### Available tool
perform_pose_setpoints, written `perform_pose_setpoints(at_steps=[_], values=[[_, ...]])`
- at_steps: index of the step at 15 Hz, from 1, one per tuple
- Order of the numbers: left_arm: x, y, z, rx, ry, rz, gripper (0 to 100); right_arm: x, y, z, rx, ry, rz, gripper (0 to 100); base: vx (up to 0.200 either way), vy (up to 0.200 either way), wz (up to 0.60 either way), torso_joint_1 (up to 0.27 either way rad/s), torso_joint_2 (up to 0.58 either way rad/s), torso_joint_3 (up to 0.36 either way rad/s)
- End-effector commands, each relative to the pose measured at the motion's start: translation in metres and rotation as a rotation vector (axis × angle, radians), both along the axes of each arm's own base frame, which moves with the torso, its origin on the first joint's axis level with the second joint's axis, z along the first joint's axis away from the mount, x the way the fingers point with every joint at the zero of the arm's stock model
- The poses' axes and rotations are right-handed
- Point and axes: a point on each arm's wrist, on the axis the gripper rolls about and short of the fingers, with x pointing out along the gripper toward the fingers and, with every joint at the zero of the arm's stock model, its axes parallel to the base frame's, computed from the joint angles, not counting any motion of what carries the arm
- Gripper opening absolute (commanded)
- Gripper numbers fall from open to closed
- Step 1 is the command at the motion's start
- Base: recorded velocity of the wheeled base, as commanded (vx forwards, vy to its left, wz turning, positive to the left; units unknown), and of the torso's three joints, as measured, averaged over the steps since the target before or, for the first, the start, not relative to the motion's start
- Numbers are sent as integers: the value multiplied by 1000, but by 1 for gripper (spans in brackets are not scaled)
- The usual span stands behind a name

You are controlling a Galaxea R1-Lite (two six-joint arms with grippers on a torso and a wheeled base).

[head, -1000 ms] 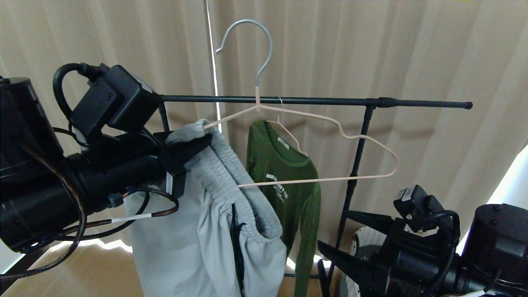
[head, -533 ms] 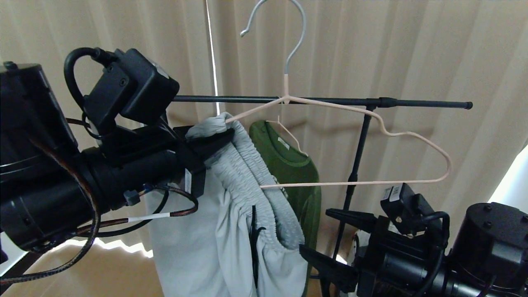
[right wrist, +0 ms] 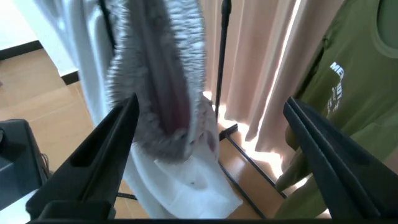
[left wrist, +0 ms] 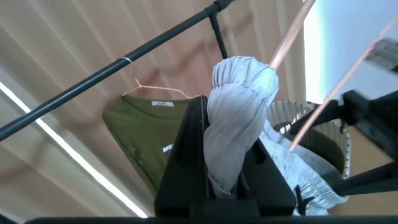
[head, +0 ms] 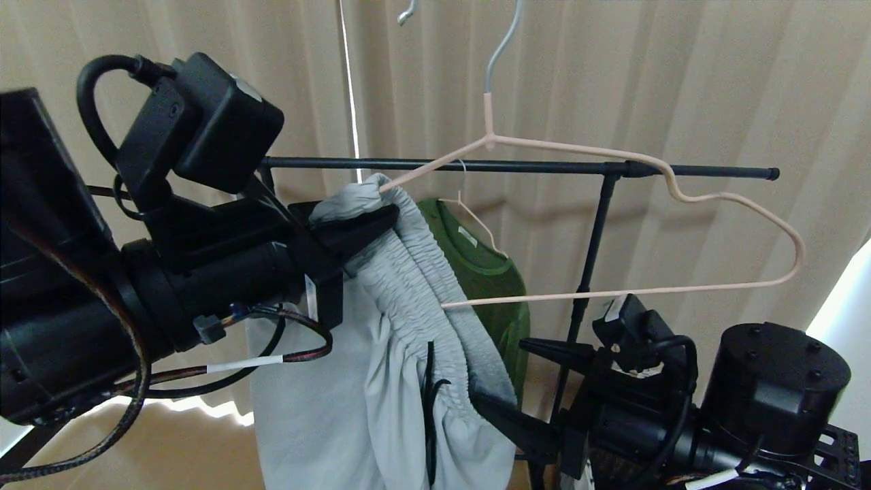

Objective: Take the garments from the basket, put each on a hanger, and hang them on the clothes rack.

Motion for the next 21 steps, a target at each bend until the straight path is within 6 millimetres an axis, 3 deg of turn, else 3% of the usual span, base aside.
perform_pose_setpoints(at_steps=[1,2,3,8,12,15,21], values=[[-3,2,3,-9,-11,-1,0,2,1,-5,-13,14,-3,100,0,0,0,0,0,0],[-4,3,5,-14,-17,-9,0,1,1,-6,-17,18,-3,100,0,0,0,0,0,0],[-5,4,7,-20,-22,-15,0,1,1,-6,-17,18,-5,0,0,0,0,0,0,0],[-8,7,13,-40,-33,-14,0,-2,-3,-11,-35,33,-12,0,0,0,0,0,0,0],[1,19,7,-10,-31,59,0,4,-28,-5,-27,17,-112,0,0,0,0,0,0,0],[9,33,-15,150,-67,126,0,10,-55,10,3,-34,-219,0,0,0,0,0,0,0],[10,38,-31,287,-103,142,0,26,-88,15,-67,-101,-362,0,0,0,0,0,0,0]])
